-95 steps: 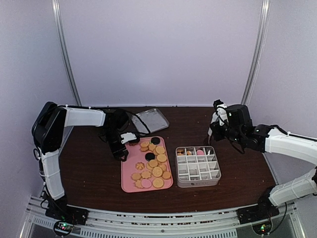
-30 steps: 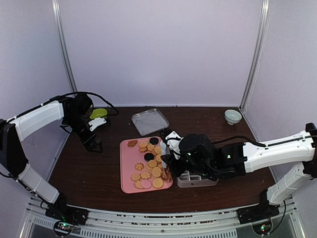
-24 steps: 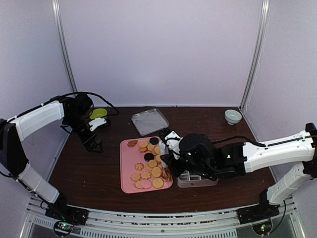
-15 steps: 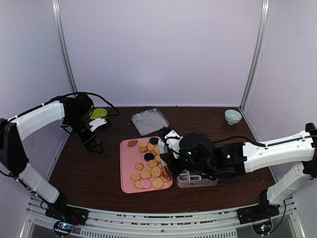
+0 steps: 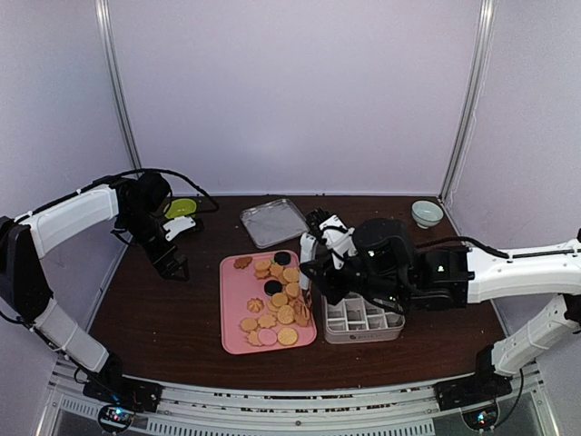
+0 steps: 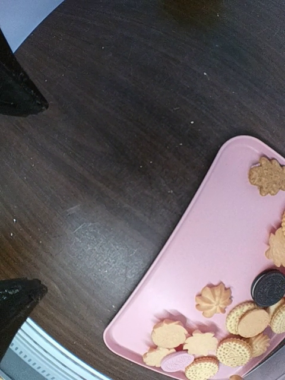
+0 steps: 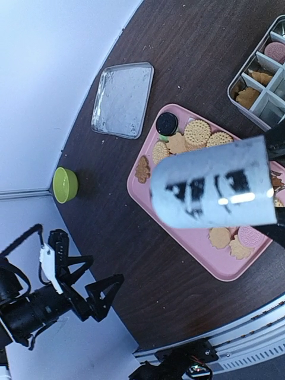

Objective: Pack the cookies
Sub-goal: Pick up the fake cookies from the plate.

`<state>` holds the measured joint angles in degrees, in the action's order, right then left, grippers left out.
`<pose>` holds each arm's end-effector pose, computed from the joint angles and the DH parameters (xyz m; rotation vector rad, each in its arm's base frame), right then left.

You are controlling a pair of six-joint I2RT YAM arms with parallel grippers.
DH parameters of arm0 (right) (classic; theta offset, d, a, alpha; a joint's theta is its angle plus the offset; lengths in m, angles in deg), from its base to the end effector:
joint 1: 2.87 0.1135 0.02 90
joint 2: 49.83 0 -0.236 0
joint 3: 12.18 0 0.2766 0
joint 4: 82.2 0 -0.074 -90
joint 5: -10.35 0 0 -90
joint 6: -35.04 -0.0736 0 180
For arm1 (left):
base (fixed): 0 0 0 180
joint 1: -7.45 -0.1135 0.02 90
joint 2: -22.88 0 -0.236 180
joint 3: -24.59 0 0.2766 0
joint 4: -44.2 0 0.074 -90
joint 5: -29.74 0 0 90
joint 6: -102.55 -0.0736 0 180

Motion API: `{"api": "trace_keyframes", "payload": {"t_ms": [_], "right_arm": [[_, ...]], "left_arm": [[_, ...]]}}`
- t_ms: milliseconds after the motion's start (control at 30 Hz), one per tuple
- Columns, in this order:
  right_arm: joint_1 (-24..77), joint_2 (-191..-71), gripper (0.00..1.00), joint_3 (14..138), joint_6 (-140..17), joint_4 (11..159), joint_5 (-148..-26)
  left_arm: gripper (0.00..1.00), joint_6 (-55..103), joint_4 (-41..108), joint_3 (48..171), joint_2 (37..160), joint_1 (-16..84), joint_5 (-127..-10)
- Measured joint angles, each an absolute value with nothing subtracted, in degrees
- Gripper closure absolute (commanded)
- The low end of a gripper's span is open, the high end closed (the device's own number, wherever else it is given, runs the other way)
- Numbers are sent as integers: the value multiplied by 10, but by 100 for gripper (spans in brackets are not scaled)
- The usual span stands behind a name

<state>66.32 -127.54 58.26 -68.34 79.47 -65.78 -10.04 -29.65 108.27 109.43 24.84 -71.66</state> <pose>0.1498 0.3446 0.2462 -0.8259 1.8972 0.6687 0.2968 -0.1082 0.1930 1.0192 2.7036 -0.2728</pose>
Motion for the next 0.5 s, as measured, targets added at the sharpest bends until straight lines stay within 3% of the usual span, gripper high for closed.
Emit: {"api": "trace_keyframes", "payload": {"t_ms": [500], "right_arm": [[577,-1196,100,577,-677,765,-660]], "left_arm": [[2,-101,-293,1083,1095,248,-716]]}}
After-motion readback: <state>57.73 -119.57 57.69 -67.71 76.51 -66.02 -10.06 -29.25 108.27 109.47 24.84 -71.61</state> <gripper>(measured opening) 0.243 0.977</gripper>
